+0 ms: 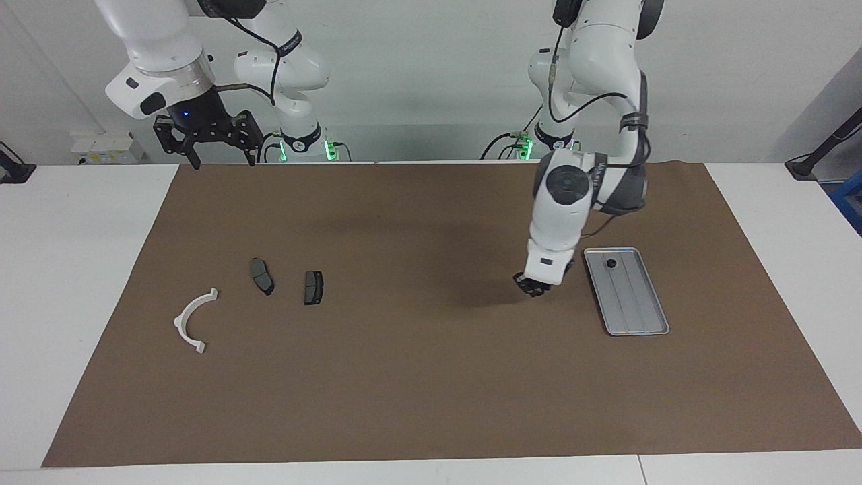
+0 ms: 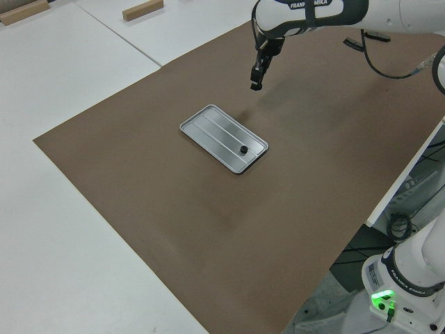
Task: Pick bearing gear from pile to tray
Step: 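Carry the bearing into the tray with the left gripper while the right gripper rests, then open the left gripper in the tray and withdraw it to rest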
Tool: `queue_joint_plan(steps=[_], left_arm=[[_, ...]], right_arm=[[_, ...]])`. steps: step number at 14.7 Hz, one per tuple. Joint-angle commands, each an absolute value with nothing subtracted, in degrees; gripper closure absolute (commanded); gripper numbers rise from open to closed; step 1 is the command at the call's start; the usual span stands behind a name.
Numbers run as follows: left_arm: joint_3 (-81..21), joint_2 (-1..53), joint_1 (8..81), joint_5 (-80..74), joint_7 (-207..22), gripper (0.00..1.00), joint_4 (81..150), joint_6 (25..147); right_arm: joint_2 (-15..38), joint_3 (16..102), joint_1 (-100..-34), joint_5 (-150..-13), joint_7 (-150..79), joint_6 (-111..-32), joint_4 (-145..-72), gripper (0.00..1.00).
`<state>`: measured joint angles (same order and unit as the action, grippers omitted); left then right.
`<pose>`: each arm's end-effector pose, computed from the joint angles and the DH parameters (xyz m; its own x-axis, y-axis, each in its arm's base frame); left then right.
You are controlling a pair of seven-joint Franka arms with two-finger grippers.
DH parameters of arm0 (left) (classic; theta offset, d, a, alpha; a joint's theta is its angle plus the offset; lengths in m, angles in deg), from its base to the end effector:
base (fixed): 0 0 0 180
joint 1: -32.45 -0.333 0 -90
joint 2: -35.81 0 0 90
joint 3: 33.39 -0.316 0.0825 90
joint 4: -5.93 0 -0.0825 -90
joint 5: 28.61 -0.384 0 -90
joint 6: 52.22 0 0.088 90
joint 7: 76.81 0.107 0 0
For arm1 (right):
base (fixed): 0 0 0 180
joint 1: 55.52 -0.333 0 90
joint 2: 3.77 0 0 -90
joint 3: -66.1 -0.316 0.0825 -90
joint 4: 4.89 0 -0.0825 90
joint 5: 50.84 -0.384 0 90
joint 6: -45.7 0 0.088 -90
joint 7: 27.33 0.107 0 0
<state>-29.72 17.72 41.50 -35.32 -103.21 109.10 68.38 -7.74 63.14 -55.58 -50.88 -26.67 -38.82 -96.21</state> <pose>0.6207 -0.1316 0.3716 0.9834 0.1796 0.0243 0.1810 -0.9804 -0.0775 0.5221 0.0287 0.6429 0.9979 0.0409 -0.0494 0.0411 -0.9991 0.0034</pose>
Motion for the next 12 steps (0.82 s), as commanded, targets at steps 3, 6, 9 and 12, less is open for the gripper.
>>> queue_joint_plan(steps=[3,6,9,12], left_arm=[[-29.1,18.6,30.3,-31.4,-81.1,0.89,111.0,69.9],[-29.1,16.5,28.2,-31.4,-78.0,0.89,111.9,75.2],[-29.1,15.7,28.4,-31.3,-78.4,0.89,112.8,77.9],[-29.1,15.6,28.3,-31.2,-78.7,0.89,115.0,81.5]], right_arm=[[-8.1,62.8,-54.5,-52.7,-25.9,-39.5,-96.7,0.00],[-7.5,62.8,-54.5,-52.5,-26.0,-40.3,-96.7,0.00],[-8.8,62.8,-54.1,-52.6,-26.2,-41.0,-96.7,0.00],[-9.8,62.8,-54.3,-52.7,-26.2,-40.6,-97.1,0.00]])
